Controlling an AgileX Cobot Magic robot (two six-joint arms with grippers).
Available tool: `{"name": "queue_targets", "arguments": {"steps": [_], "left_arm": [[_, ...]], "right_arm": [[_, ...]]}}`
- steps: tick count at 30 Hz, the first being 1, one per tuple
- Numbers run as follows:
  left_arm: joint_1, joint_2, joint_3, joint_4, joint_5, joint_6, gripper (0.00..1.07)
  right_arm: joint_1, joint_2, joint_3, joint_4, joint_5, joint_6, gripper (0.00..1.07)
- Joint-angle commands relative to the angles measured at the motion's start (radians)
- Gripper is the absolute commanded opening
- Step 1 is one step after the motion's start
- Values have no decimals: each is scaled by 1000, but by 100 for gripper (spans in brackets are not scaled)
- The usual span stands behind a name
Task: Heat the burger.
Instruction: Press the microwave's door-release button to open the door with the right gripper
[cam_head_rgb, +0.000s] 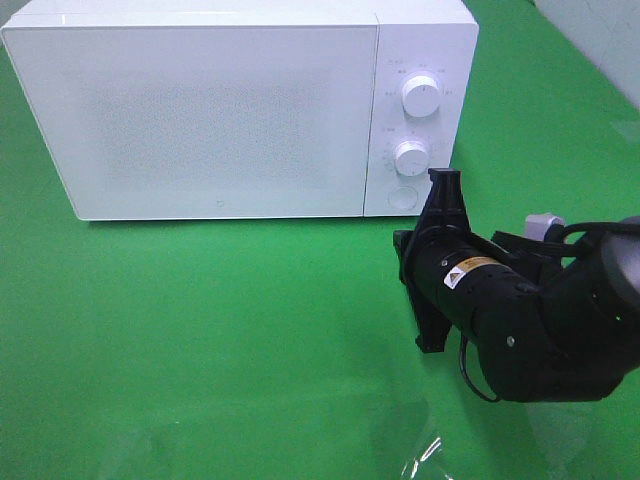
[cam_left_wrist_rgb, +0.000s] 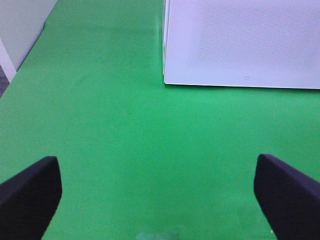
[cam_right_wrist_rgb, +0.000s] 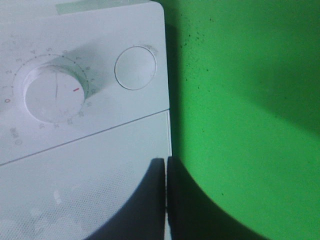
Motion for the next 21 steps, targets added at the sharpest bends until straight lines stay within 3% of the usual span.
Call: {"name": "queue_targets", "arguments": {"steps": [1, 10, 21], "left_arm": [[-7, -5, 4, -6, 1, -5, 97], [-7, -5, 4, -5, 1, -5, 97], [-7, -5, 4, -5, 1, -5, 97]], "right_arm": [[-22, 5, -21, -24, 21, 1, 0], [-127, 35, -86, -62, 56, -25, 0], [-162, 83, -152, -67, 79, -25, 0]]}}
